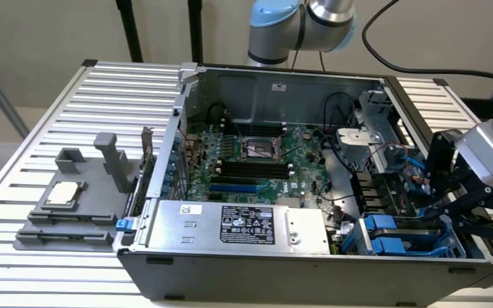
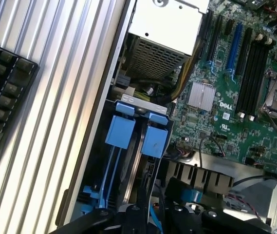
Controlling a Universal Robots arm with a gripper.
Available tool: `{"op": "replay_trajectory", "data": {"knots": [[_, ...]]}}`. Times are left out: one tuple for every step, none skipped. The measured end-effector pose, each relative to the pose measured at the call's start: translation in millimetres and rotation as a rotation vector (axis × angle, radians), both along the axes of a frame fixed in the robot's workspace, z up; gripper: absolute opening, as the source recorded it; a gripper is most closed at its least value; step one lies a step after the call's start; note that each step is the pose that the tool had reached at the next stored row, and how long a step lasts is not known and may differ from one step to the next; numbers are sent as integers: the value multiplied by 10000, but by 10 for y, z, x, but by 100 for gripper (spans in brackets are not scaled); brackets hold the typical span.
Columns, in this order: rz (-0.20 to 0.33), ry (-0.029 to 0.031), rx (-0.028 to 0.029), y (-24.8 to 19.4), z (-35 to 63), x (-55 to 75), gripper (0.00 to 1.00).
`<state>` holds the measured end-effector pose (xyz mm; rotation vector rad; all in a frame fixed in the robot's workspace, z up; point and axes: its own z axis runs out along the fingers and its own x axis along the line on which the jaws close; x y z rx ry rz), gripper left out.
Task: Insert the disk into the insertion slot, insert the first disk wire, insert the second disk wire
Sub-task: 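Insert the first disk wire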
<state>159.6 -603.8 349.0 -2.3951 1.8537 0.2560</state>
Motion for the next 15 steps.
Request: {"op": "replay_trajectory", "data": {"knots": [[2, 14, 0, -7, 3, 15, 25], [5, 28, 1, -14, 3, 32, 25], [8, 40, -1, -20, 4, 48, 25], [11, 50, -1, -28, 5, 59, 25], [14, 61, -1, -35, 5, 72, 27], [17, 72, -1, -43, 6, 85, 27], [19, 84, 0, -50, 5, 98, 27], [23, 92, 1, -54, 5, 112, 33], [31, 97, 1, -55, 5, 123, 33], [42, 99, 1, -55, 5, 134, 33], [54, 99, 0, -55, 6, 143, 33], [65, 99, 1, -55, 4, 148, 33], [79, 99, 2, -55, 0, 151, 33], [97, 99, 5, -55, -6, 151, 33], [121, 99, 9, -55, -14, 151, 33]]}}
